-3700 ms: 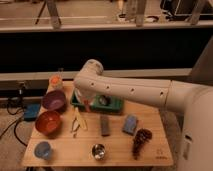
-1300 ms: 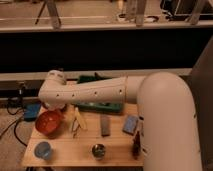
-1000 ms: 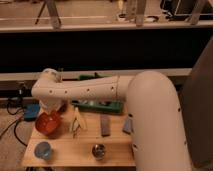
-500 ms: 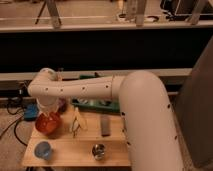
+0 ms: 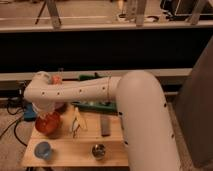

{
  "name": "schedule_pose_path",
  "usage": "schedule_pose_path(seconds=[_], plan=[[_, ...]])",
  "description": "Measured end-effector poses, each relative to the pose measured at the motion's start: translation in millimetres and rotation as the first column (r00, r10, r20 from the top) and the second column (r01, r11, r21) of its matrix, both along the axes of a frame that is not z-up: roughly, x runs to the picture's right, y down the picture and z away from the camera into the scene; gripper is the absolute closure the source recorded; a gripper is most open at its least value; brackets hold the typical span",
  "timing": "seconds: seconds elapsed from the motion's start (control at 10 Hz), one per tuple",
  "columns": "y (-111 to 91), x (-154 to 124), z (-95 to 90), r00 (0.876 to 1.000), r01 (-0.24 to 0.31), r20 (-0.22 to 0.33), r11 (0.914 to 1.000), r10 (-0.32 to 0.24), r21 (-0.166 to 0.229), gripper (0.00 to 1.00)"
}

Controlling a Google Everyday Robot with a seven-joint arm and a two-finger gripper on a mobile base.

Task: Place pepper in red bowl

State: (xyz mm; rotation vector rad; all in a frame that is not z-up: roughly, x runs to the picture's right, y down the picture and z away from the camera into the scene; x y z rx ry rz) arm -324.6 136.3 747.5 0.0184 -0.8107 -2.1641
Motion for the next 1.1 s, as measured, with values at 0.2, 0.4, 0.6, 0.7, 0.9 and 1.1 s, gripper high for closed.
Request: schedule_pose_path(seconds=[0.2,0.4,0.6,0.7,0.9,1.1], plan=[[4,-14,-1.7,1.000,0.013,0.028,0.9999,-0.014,0.007,1.00],[9,-26,-1.8,0.998,0.034,0.054,0.9994,-0.035,0.005,0.99],[14,-36,-0.6,0.996,0.048,0.071,0.9988,-0.047,-0.008,0.82],[15,-36,0.5,0.996,0.048,0.074,0.9988,-0.047,-0.012,0.73],[14,-33,4.1,0.996,0.047,0.077,0.9987,-0.045,-0.021,0.52],[13,-30,6.2,0.996,0.048,0.081,0.9985,-0.046,-0.028,0.32]])
